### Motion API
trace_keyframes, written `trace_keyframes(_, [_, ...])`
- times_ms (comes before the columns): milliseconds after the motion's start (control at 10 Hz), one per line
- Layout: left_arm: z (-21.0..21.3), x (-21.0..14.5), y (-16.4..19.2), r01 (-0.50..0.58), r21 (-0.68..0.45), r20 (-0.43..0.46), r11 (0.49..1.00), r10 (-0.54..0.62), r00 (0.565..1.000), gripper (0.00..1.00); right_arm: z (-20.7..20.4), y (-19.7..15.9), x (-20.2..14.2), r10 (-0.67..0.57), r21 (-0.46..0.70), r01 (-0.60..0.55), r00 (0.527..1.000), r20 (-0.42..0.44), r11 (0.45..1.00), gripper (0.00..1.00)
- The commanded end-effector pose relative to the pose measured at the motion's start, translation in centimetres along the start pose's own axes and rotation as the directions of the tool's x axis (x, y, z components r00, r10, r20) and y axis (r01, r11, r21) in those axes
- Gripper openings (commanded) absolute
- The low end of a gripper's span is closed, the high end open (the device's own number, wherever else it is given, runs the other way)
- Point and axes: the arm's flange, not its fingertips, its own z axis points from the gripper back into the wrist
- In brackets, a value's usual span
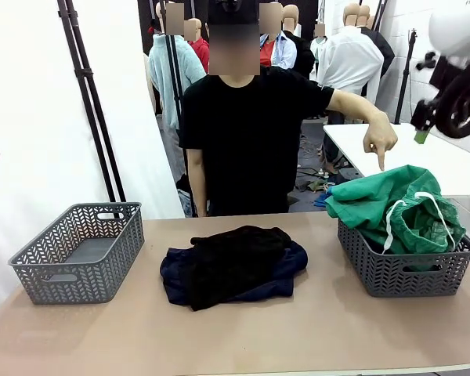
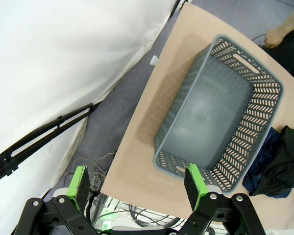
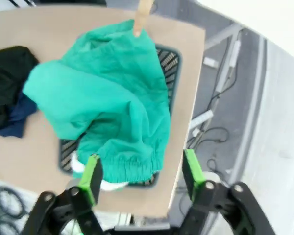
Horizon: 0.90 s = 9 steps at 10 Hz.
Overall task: Sort the tops and bottoms.
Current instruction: Sort the clothes according to human instructions.
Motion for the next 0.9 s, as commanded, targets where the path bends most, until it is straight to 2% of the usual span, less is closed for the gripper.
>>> trace_keyframes(0, [0.1,0.0,-0.1,-0.018,-0.001,0.005,1.000,0.018,1.000,1.00,4.2,0.2,0.0,0.035,0.006,-0.035,0.998,0.061,0.999,1.00])
trace_keyframes(200, [0.1,0.0,-0.1,-0.018,-0.001,0.005,1.000,0.018,1.000,1.00,8.6,0.7,0.4,0.043,-0.024,-0.041,0.993,0.114,0.999,1.00])
trace_keyframes(500, [0.1,0.0,-0.1,-0.018,-0.001,0.005,1.000,0.018,1.000,1.00,12.5,2.4,0.8,0.073,-0.070,-0.062,0.984,0.163,0.996,1.00])
trace_keyframes(600, [0.1,0.0,-0.1,-0.018,-0.001,0.005,1.000,0.018,1.000,1.00,12.6,3.1,1.4,0.048,-0.123,-0.027,0.984,0.172,0.992,1.00])
trace_keyframes(700, [0.1,0.0,-0.1,-0.018,-0.001,0.005,1.000,0.018,1.000,1.00,12.5,1.7,0.8,0.063,-0.054,-0.054,0.984,0.170,0.997,1.00])
trace_keyframes(800, [0.1,0.0,-0.1,-0.018,-0.001,0.005,1.000,0.018,1.000,1.00,12.5,1.7,0.8,0.063,-0.054,-0.054,0.984,0.170,0.997,1.00])
